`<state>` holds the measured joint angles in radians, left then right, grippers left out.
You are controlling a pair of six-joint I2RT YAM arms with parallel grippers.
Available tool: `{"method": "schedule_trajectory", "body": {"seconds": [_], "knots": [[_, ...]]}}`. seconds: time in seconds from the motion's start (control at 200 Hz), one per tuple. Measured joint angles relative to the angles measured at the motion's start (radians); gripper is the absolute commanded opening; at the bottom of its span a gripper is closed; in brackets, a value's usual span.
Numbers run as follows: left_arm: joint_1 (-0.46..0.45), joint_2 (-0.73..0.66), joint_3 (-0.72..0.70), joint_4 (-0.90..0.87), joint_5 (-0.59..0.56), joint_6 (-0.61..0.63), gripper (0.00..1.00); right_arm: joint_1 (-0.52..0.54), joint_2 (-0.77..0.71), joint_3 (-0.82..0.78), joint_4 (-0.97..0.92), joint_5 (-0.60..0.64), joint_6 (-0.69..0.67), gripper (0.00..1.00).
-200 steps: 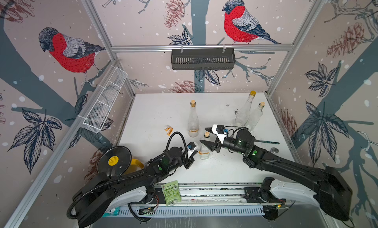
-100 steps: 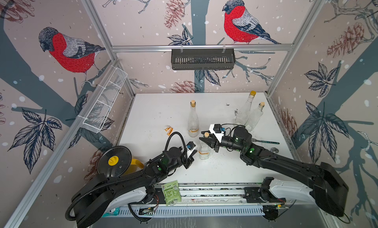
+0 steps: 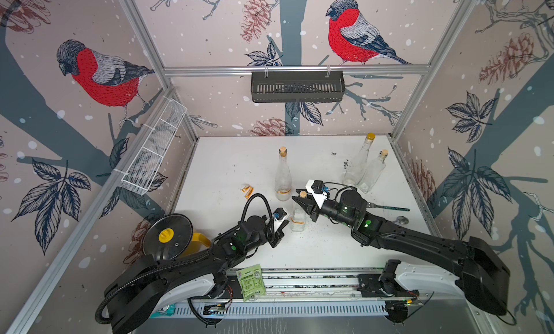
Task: Remove the label from the bottle
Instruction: Tear open the label from the bottle.
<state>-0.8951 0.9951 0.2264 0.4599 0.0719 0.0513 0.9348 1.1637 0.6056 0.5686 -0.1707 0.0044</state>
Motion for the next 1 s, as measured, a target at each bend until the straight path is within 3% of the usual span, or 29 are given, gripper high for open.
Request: {"method": "schedule_trajectory", "body": {"seconds": [0.33, 1.001], "knots": [[0.0, -0.006, -0.005, 0.0, 0.006, 0.002, 0.0, 0.062, -0.006, 0.002, -0.011, 0.257, 0.023, 0.0], [0.0, -0.021, -0.017, 0.003, 0.11, 0.02, 0.0, 0.171, -0.02, -0.044, 0.062, 0.61, 0.082, 0.0]]}}
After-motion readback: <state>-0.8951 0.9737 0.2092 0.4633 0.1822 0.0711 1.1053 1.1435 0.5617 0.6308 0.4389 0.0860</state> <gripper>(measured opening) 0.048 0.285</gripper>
